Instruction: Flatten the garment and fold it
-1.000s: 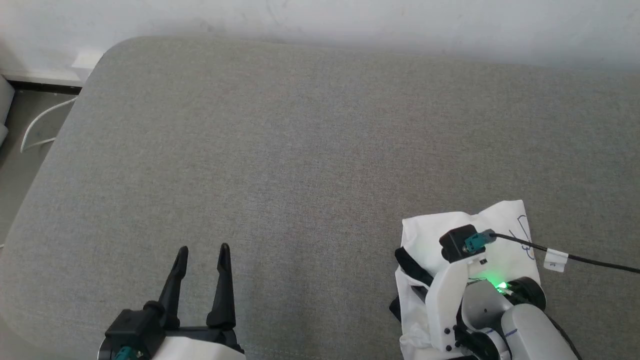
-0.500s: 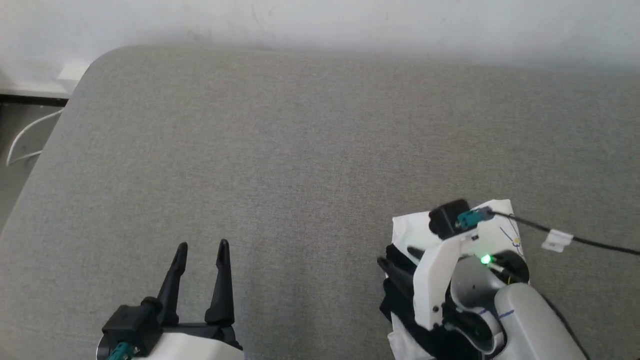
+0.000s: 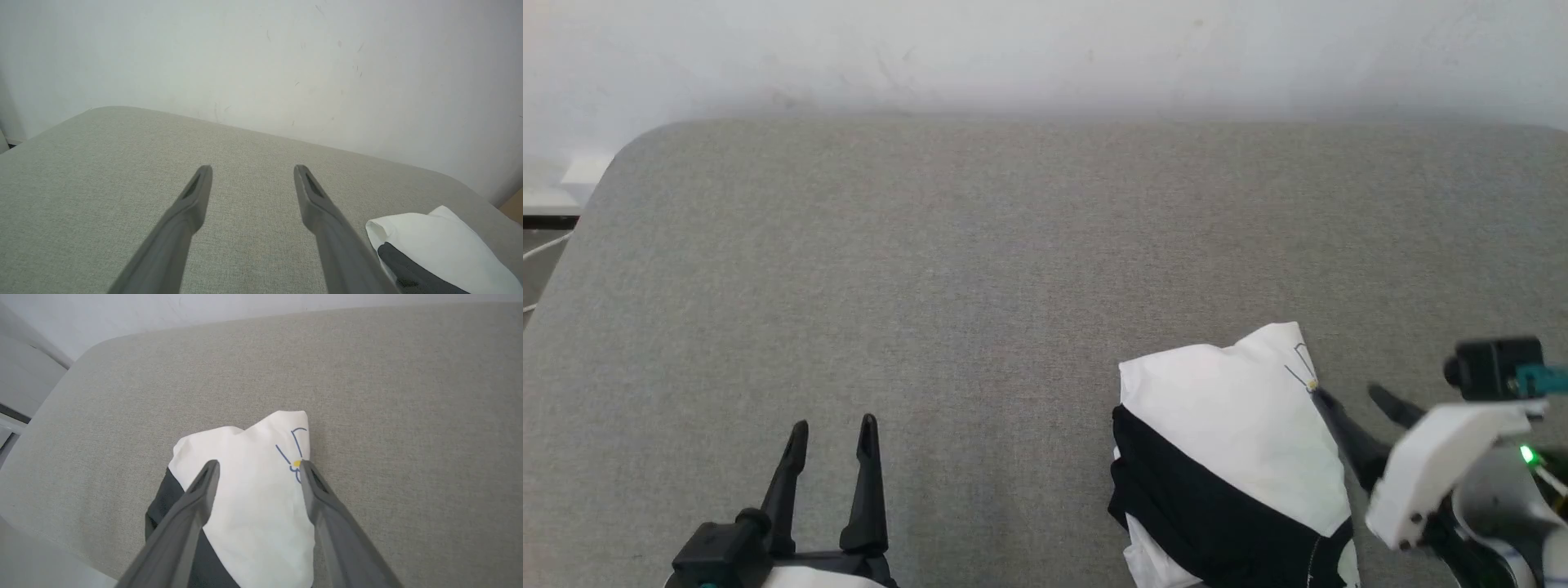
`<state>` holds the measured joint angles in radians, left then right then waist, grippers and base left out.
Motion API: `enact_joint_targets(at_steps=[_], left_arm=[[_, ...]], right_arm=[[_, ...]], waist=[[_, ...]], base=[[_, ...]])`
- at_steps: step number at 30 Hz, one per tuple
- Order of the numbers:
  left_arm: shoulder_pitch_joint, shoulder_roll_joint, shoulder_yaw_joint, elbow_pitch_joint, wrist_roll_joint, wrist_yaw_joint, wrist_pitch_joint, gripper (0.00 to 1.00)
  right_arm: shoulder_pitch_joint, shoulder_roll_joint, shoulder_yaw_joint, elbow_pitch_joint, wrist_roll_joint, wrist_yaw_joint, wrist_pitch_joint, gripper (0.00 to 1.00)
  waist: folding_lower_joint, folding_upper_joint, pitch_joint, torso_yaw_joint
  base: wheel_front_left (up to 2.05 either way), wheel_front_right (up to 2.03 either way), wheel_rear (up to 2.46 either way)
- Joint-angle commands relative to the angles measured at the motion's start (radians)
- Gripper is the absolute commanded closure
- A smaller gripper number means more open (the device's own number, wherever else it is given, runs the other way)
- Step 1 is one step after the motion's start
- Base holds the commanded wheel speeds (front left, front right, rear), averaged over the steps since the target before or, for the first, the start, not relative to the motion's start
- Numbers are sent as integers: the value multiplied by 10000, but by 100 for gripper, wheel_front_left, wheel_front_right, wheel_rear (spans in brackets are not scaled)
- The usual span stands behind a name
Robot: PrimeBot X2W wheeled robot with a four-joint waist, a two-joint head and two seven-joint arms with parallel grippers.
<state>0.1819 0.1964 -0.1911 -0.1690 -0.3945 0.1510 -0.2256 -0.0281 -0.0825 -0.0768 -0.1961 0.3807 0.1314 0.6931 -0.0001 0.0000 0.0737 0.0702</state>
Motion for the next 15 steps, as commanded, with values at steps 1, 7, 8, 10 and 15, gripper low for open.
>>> enact_joint_targets(at_steps=[1, 7, 8, 10, 15], left_arm=[[78, 67, 37, -67, 49, 42, 27, 0], [23, 237, -14, -234, 148, 17, 91, 0], [-21, 263, -43, -245, 184, 8, 107, 0], [-102, 303, -94, -255, 232, -10, 143, 0], [-264, 346, -157, -254, 230, -61, 177, 0]], right_arm=[[244, 46, -107, -81, -75, -7, 48, 0], [880, 182, -508, 104, -169, -7, -2, 0], [882, 192, -512, 212, -228, -7, -40, 0], [836, 209, -558, 462, -318, -7, -133, 0], [555, 208, -606, 1205, -420, -7, -228, 0]], waist=[[1, 0, -17, -103], [1, 0, 234, -128], [1, 0, 286, -93], [1, 0, 389, -15], [1, 0, 673, 262]], base=[[0, 0, 0], [0, 0, 0], [0, 0, 0], [0, 0, 0], [0, 0, 0]])
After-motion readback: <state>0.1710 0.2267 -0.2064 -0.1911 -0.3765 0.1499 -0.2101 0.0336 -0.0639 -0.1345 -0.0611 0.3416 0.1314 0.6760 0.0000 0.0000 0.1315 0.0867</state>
